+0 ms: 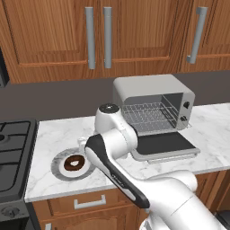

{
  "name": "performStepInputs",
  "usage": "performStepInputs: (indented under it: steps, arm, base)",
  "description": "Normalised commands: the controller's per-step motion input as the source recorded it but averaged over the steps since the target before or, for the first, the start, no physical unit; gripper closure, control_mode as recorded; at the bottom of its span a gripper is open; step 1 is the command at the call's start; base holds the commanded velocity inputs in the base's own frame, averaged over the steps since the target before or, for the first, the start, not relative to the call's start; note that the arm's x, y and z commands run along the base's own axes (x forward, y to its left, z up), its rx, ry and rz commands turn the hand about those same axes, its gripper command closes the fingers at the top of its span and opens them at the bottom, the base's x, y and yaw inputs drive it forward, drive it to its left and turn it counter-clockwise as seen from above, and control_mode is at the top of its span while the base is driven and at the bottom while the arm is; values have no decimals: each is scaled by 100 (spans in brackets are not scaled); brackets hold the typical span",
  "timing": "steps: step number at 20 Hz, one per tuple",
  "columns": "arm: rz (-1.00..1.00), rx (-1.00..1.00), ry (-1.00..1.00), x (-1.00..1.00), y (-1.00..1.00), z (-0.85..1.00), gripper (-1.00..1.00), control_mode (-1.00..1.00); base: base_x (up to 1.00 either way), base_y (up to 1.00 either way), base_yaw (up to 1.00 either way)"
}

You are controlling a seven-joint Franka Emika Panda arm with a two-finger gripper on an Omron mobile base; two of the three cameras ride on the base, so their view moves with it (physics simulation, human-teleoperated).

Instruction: Pick up the bagel from the plate, place it on the toaster oven rack, close the door, and set the timer.

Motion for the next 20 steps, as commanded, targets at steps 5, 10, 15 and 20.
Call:
performStepInputs:
  steps: [5, 10, 15, 20]
  arm:
    - [0, 0, 0, 23, 30, -20, -100, -100]
    - [0, 0, 0, 24, 29, -22, -100, -100]
    - [0, 0, 0, 26, 17, -14, -100, -100]
    - [0, 0, 0, 39, 0, -10, -100, -100]
  base:
    - [0, 0, 0]
    - [0, 0, 0]
    - [0, 0, 0]
    - [0, 0, 0]
